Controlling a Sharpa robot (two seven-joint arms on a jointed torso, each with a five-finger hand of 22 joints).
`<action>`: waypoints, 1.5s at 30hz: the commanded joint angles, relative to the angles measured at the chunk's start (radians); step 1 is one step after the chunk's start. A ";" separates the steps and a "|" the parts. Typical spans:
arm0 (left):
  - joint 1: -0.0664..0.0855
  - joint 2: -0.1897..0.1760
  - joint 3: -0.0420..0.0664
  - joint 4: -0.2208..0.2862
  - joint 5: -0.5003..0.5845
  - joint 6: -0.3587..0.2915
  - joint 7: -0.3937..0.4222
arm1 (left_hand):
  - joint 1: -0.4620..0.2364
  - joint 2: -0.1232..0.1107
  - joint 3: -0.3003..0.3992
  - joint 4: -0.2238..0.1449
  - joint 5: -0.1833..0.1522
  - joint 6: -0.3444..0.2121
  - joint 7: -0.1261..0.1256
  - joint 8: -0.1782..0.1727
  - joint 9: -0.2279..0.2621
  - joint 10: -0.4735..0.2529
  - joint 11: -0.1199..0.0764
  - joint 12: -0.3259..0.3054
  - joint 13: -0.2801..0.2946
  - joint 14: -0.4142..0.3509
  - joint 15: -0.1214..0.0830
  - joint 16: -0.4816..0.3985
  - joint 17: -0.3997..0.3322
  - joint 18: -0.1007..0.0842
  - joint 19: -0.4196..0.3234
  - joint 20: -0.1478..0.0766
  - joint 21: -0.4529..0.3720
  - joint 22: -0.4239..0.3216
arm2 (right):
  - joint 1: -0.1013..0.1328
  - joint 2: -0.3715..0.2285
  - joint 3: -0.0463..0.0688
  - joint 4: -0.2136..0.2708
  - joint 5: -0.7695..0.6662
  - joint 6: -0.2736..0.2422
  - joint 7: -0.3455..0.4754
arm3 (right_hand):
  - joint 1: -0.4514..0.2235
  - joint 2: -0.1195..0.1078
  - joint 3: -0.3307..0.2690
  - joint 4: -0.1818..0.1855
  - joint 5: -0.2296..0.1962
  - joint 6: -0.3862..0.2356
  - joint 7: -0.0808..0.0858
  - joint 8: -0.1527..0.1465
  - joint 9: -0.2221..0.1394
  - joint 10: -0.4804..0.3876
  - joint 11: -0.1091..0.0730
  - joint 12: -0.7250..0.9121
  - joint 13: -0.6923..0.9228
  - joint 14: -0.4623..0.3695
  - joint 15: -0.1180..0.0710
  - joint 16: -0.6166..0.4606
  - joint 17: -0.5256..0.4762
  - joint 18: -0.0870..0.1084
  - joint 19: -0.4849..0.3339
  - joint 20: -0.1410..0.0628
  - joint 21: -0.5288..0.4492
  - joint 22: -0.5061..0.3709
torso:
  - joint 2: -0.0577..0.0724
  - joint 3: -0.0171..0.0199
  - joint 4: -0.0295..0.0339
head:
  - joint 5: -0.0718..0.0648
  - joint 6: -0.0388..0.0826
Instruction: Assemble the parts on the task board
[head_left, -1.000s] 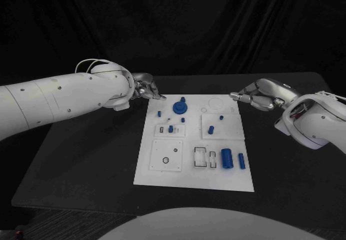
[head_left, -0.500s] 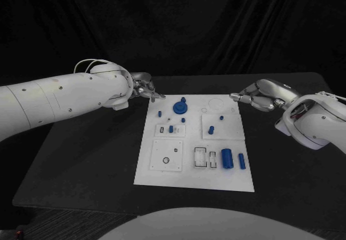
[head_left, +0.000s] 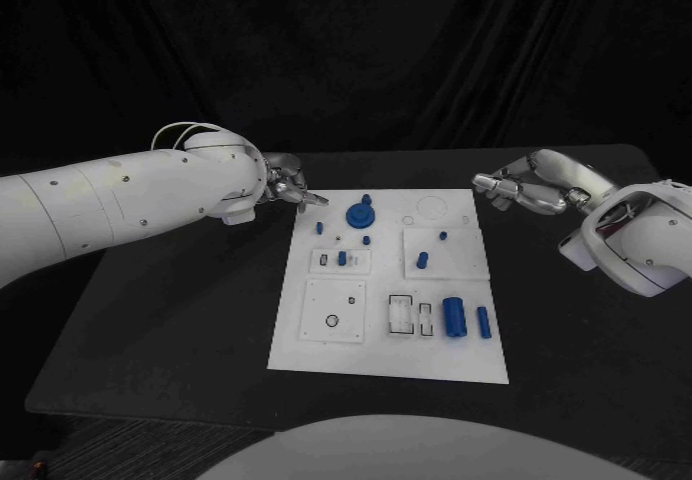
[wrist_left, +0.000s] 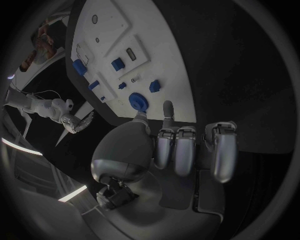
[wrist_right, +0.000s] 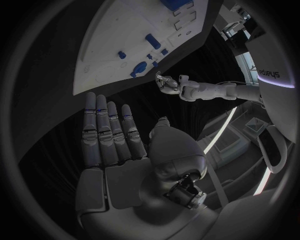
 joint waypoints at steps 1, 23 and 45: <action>-0.003 0.001 0.001 0.000 -0.009 0.036 -0.013 | -0.009 0.000 -0.006 0.002 -0.006 -0.005 -0.003 0.008 0.005 0.104 -0.006 0.004 0.263 0.105 -0.006 0.003 0.263 0.002 0.037 -0.010 0.003 0.231 | 0.003 -0.003 0.001 -0.002 0.120 0.044 0.046 | -0.013 0.000 -0.019 0.001 -0.013 0.000 0.006 0.002 -0.001 0.012 0.001 0.003 -0.020 0.006 0.000 -0.006 -0.012 0.004 0.005 0.006 -0.001 -0.028 | 0.000 -0.0011 -0.0012 | 0.002 0.000; -0.009 0.018 0.001 0.000 -0.009 0.083 -0.027 | -0.050 0.011 -0.033 0.003 -0.012 -0.001 -0.006 0.021 0.042 0.104 -0.009 0.004 0.263 0.105 -0.008 0.003 0.263 0.002 0.037 -0.012 0.003 0.231 | 0.005 0.001 0.001 -0.015 0.146 0.096 0.036 | -0.072 0.002 -0.017 -0.001 -0.062 0.048 0.028 0.024 0.010 0.103 -0.035 0.064 -0.081 0.087 -0.031 0.015 -0.020 0.005 0.089 -0.020 0.007 -0.136 | 0.000 -0.0022 0.0013 | 0.005 0.000; -0.023 0.042 0.001 -0.003 -0.009 0.120 -0.033 | -0.048 0.021 -0.037 -0.002 0.010 0.009 -0.012 0.025 0.060 0.104 -0.014 0.004 0.263 0.105 -0.013 0.003 0.263 0.003 0.036 -0.015 0.000 0.230 | 0.005 0.001 0.001 -0.016 0.146 0.094 0.037 | -0.050 0.002 -0.012 0.000 -0.046 0.060 0.037 0.027 0.013 0.125 -0.048 0.085 -0.088 0.114 -0.043 0.031 -0.009 0.005 0.116 -0.031 0.011 -0.156 | 0.001 0.0004 0.0002 | 0.004 0.000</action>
